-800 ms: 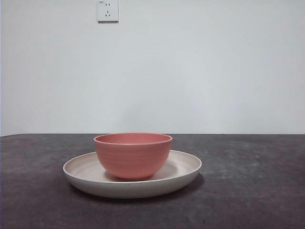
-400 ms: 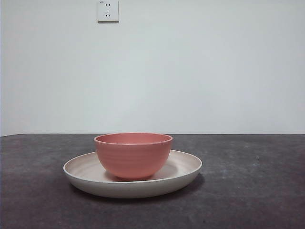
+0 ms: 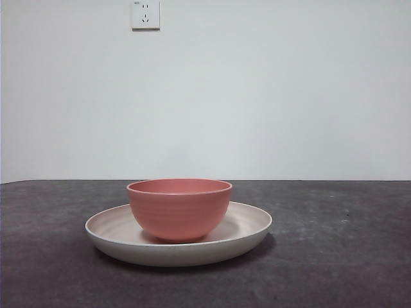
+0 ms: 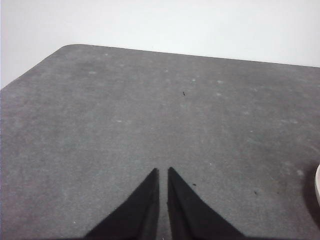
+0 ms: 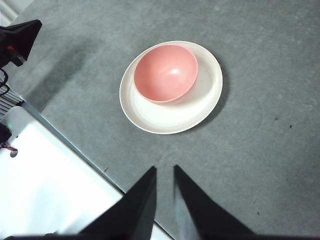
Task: Place the red bowl on the white plate
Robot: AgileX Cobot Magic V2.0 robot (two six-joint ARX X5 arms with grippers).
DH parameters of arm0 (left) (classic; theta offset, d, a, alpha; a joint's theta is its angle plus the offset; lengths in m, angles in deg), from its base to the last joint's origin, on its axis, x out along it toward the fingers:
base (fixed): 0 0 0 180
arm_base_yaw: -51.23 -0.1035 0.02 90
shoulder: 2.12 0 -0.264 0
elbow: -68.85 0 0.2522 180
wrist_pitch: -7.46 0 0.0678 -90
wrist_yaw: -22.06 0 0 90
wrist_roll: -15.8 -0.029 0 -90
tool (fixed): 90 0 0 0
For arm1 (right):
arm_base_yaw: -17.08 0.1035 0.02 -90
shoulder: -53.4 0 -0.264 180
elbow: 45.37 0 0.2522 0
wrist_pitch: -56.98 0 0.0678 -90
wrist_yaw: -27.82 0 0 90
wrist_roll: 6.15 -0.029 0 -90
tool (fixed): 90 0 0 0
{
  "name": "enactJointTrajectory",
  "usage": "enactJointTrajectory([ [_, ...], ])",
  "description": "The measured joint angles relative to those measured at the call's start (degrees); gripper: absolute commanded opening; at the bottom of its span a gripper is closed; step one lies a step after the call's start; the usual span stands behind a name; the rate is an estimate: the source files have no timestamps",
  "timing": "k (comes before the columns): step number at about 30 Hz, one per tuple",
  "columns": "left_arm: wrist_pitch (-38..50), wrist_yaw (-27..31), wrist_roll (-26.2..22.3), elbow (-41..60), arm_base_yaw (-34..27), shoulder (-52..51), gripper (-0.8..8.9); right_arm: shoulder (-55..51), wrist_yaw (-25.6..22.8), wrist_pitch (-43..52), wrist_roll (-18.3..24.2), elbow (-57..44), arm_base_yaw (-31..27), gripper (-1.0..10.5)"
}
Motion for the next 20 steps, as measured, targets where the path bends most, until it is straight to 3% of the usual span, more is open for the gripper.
enactJointTrajectory([
  [5, 0.0, 0.0, 0.0, 0.0, 0.0, 0.0, 0.28, -1.2, 0.98, 1.79, 0.0, -0.59, -3.37, 0.5],
  [11, 0.0, 0.0, 0.0, 0.0, 0.0, 0.0, 0.27, -10.12, 12.83, 13.31, 0.9, -10.03, -20.94, 0.5],
  [15, 0.0, 0.0, 0.0, 0.0, 0.0, 0.0, 0.27, -19.26, 11.04, 26.38, 5.46, -22.67, -32.41, 0.5],
  [20, 0.0, 0.0, 0.0, 0.0, 0.0, 0.0, 0.27, -31.61, 10.32, 37.92, 11.74, -39.93, -38.51, 0.5],
])
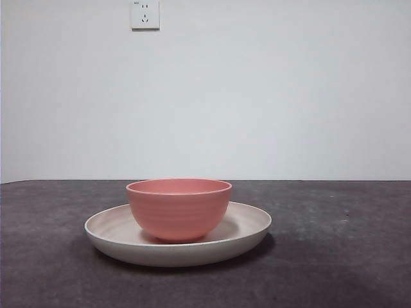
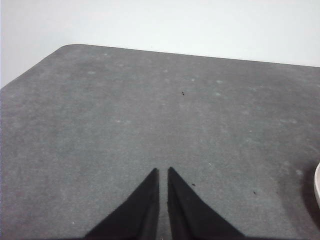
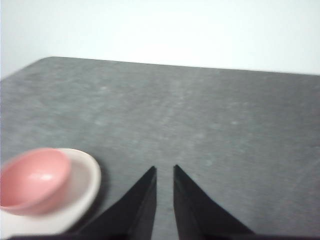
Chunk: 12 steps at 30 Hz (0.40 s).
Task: Place the red bowl on the white plate
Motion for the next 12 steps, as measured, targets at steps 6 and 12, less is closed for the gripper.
enactJointTrajectory([
  [6, 0.0, 0.0, 0.0, 0.0, 0.0, 0.0, 0.27, -10.88, -3.06, 8.55, 1.36, -16.72, -2.38, 0.5],
  [12, 0.0, 0.0, 0.0, 0.0, 0.0, 0.0, 0.28, -13.66, -7.41, 12.07, 1.16, -23.61, -2.38, 0.5],
])
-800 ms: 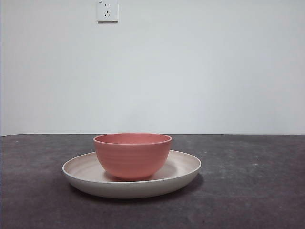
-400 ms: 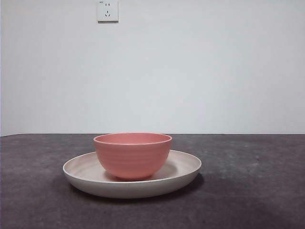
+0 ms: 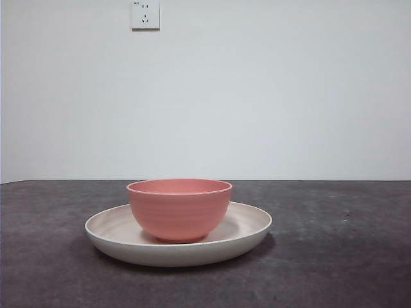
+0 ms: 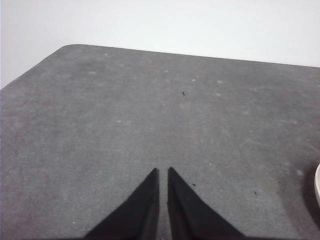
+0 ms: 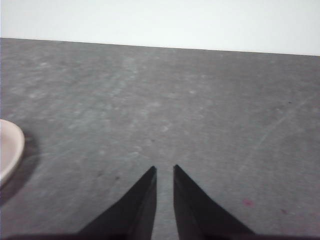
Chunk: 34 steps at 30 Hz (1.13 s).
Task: Place the red bowl on the white plate
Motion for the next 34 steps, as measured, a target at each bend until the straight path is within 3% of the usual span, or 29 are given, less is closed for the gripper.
enactJointTrajectory([
  [8, 0.0, 0.0, 0.0, 0.0, 0.0, -0.02, 0.28, 0.09, -3.02, 5.07, -0.04, -4.13, 0.76, 0.5],
  [34, 0.0, 0.0, 0.0, 0.0, 0.0, 0.0, 0.28, -0.04, -2.95, 12.07, 0.11, -4.72, 1.36, 0.5],
])
